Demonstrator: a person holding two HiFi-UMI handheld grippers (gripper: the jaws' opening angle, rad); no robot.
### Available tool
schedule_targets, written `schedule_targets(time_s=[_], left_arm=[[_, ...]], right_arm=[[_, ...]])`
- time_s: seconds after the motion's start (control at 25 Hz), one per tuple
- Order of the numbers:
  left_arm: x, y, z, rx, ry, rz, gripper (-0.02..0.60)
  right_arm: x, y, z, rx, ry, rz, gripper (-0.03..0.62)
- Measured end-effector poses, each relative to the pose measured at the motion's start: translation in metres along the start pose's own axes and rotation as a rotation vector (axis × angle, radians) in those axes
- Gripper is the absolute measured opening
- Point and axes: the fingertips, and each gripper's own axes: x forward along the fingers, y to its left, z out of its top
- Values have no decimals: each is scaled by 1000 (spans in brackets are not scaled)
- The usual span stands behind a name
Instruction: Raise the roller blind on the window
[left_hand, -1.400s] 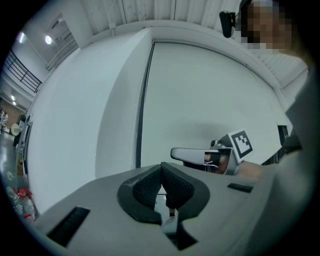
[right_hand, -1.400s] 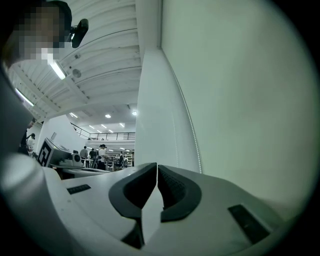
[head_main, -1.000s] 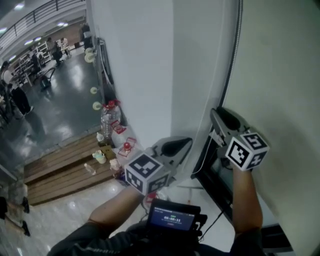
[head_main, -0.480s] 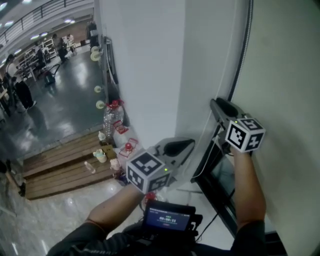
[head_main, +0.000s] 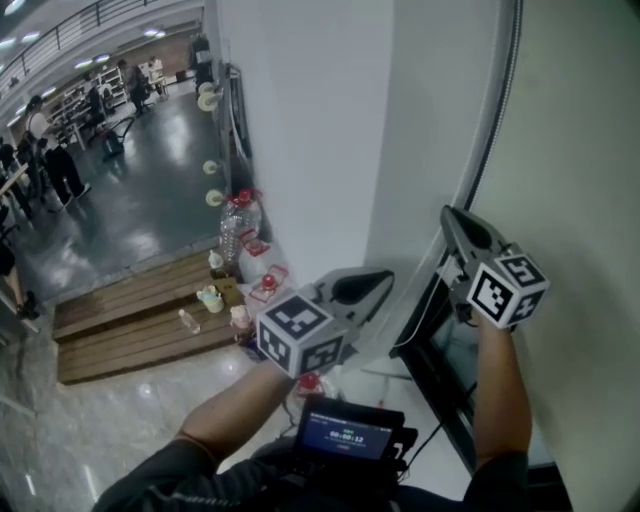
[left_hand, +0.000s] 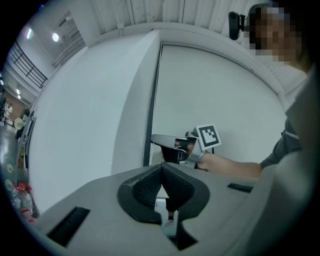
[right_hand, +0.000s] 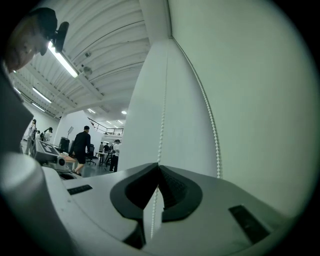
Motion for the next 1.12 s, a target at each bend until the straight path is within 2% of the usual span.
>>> schedule_targets(time_s=[0.12,0.28,0.48,0.64,0.68,0.72,0.76,0.88,1.0,1.04,1.12], left_arm=[[5,-3,-6,-12,-2,-30,-8],[16,-26,-16,1,16,-113,-8],[29,-54,-14,1,2,-175,-8],[42,-94,4,18,-15,-274,-6],[46,-103,7,24,-8,-301,34],[50,-111,8,28,4,-325,111],[55,-115,8,30,17,-343,123],[66,-118,6,43,41,-362,123],[71,-115,6,46,45,-349,121],[71,-114,6,44,44,-345,111],[70,-112,6,48,38,-338,34]], right_arm=[[-19,13,-3,35,-21,48,-2],[-55,24,-8,99,-26,69,-2],[-99,38,-1,92,-32,73,-2],[-121,44,6,100,-36,67,0],[-125,46,8,108,-40,69,0],[-128,47,9,116,-43,74,0],[-130,48,10,121,-44,79,-1],[-132,53,10,119,-30,100,0],[-131,62,11,117,-19,130,0],[-131,64,11,119,-19,138,-2],[-131,69,11,118,-21,145,-2]])
